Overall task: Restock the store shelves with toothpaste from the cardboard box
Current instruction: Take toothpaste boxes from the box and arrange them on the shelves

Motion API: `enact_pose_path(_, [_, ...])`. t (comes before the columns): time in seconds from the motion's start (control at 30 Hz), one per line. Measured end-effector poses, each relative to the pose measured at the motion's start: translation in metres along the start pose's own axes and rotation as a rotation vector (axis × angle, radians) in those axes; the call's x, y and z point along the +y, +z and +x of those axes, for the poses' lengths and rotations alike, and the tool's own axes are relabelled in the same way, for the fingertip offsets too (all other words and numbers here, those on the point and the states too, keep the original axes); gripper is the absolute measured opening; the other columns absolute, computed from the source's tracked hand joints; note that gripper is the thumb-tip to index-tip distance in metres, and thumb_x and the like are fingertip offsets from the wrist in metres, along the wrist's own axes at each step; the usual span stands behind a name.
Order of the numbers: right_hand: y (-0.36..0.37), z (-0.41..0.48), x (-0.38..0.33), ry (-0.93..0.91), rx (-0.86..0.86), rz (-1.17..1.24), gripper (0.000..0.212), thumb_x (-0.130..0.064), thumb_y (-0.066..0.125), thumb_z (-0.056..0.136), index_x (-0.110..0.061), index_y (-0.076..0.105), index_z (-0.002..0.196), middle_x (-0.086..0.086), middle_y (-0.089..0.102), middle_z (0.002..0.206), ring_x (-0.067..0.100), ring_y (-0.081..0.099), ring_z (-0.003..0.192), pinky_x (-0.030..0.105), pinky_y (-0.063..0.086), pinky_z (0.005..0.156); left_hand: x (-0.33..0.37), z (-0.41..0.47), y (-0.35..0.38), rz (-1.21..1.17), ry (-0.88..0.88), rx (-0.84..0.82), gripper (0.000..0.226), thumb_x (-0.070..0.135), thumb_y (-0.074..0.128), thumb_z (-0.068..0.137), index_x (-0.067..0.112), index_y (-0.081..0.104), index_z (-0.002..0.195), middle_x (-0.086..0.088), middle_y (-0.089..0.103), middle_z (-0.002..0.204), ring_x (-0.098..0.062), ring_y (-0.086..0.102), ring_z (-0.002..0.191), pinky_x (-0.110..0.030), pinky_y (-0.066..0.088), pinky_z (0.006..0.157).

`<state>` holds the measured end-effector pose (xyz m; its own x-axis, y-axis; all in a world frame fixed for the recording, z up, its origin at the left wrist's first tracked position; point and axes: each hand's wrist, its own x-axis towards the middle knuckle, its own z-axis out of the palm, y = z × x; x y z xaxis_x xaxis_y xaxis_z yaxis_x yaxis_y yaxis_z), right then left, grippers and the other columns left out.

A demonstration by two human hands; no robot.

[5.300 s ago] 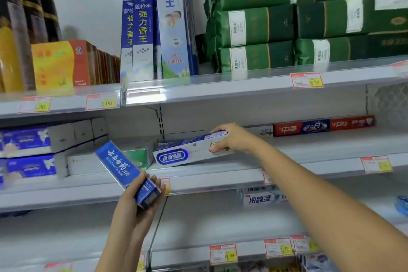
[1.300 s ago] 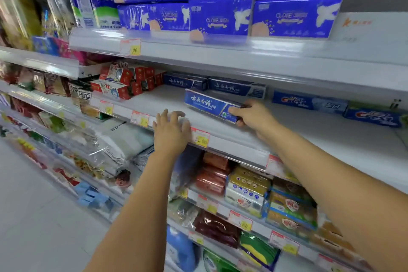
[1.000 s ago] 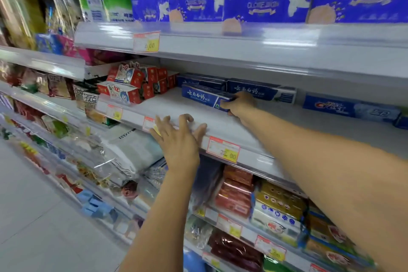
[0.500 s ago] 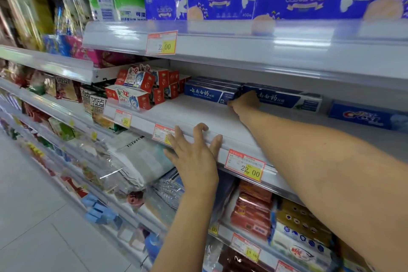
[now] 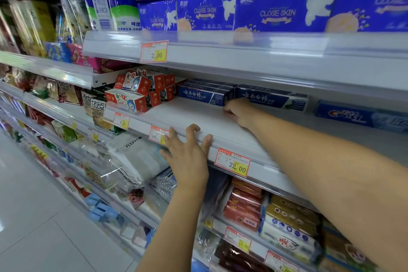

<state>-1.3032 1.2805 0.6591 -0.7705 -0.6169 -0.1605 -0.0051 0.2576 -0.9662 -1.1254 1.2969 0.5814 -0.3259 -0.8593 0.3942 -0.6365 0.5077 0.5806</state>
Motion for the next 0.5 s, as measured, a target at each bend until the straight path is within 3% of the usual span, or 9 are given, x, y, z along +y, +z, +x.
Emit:
enact_pose_path(0.1, [-0.016, -0.047, 0.004, -0.082, -0.088, -0.037, 0.027, 0.000, 0.054, 0.089, 0.003, 0.057, 0.116, 0.019, 0.062, 0.117, 0.023, 0.060, 0.098, 0.043, 0.049, 0.097, 0.004, -0.002, -0.004, 0.023, -0.026, -0.031, 0.054, 0.061, 0.028, 0.090, 0.029, 0.041, 0.131, -0.021, 0.012, 0.154, -0.036, 0.005, 0.144, -0.055, 0.010, 0.112])
enact_pose_path(0.17, [-0.031, -0.092, 0.007, -0.245, -0.094, -0.167, 0.025, -0.011, 0.059, 0.090, -0.005, 0.058, 0.115, 0.013, 0.063, 0.110, 0.019, 0.060, 0.083, 0.038, 0.056, 0.086, 0.006, -0.002, -0.008, -0.033, -0.053, -0.063, 0.049, 0.056, 0.032, 0.093, 0.029, 0.039, 0.133, -0.022, 0.011, 0.154, -0.037, 0.006, 0.144, -0.054, 0.015, 0.112])
enact_pose_path(0.27, [-0.067, -0.163, 0.018, -0.487, -0.085, -0.159, 0.012, -0.021, 0.064, 0.088, -0.018, 0.056, 0.096, 0.000, 0.061, 0.095, 0.013, 0.060, 0.066, 0.025, 0.052, 0.060, 0.009, -0.026, -0.017, -0.265, 0.040, -0.072, 0.055, 0.049, 0.045, 0.094, 0.032, 0.029, 0.144, -0.021, 0.001, 0.156, -0.035, 0.008, 0.145, -0.045, 0.024, 0.114])
enact_pose_path(0.33, [-0.100, -0.209, 0.037, -0.515, -0.087, -0.157, 0.013, -0.025, 0.064, 0.089, -0.016, 0.056, 0.093, 0.000, 0.062, 0.082, 0.013, 0.057, 0.053, 0.022, 0.047, 0.051, 0.021, -0.074, -0.020, -0.425, 0.133, -0.107, 0.061, 0.043, 0.047, 0.095, 0.032, 0.021, 0.149, -0.010, 0.005, 0.158, -0.010, 0.007, 0.145, -0.026, 0.022, 0.111])
enact_pose_path(0.37, [-0.118, -0.232, 0.048, -0.492, -0.099, -0.173, 0.016, -0.030, 0.063, 0.090, -0.015, 0.056, 0.092, -0.001, 0.061, 0.070, 0.014, 0.053, 0.047, 0.022, 0.043, 0.048, 0.030, -0.104, -0.022, -0.503, 0.145, -0.129, 0.058, 0.041, 0.046, 0.096, 0.030, 0.024, 0.149, -0.002, 0.020, 0.153, 0.004, 0.017, 0.139, -0.013, 0.025, 0.105])
enact_pose_path(0.4, [-0.136, -0.252, 0.063, -0.452, -0.107, -0.194, 0.019, -0.035, 0.061, 0.090, -0.016, 0.057, 0.088, -0.002, 0.058, 0.060, 0.014, 0.048, 0.044, 0.023, 0.040, 0.047, 0.036, -0.136, -0.020, -0.571, 0.151, -0.150, 0.050, 0.040, 0.045, 0.096, 0.029, 0.034, 0.143, 0.004, 0.039, 0.141, 0.010, 0.033, 0.127, -0.007, 0.031, 0.097])
enact_pose_path(0.43, [-0.154, -0.268, 0.080, -0.410, -0.105, -0.230, 0.024, -0.039, 0.060, 0.090, -0.017, 0.058, 0.083, -0.002, 0.056, 0.054, 0.016, 0.046, 0.044, 0.025, 0.039, 0.050, 0.042, -0.168, -0.015, -0.594, 0.162, -0.164, 0.035, 0.042, 0.043, 0.096, 0.029, 0.048, 0.127, 0.008, 0.053, 0.121, 0.006, 0.050, 0.111, -0.009, 0.039, 0.085])
enact_pose_path(0.47, [-0.172, -0.282, 0.100, -0.369, -0.094, -0.273, 0.028, -0.042, 0.059, 0.089, -0.016, 0.059, 0.079, -0.001, 0.059, 0.055, 0.019, 0.050, 0.050, 0.030, 0.041, 0.056, 0.047, -0.199, -0.007, -0.568, 0.177, -0.188, 0.020, 0.044, 0.042, 0.096, 0.031, 0.056, 0.104, 0.010, 0.059, 0.099, -0.001, 0.058, 0.091, -0.016, 0.042, 0.075])
enact_pose_path(0.5, [-0.192, -0.294, 0.122, -0.330, -0.082, -0.315, 0.031, -0.043, 0.059, 0.089, -0.015, 0.061, 0.075, 0.002, 0.064, 0.063, 0.021, 0.056, 0.059, 0.033, 0.044, 0.063, 0.053, -0.228, 0.001, -0.537, 0.209, -0.233, 0.021, 0.045, 0.042, 0.097, 0.034, 0.052, 0.082, 0.011, 0.056, 0.081, -0.006, 0.056, 0.076, -0.022, 0.041, 0.068])
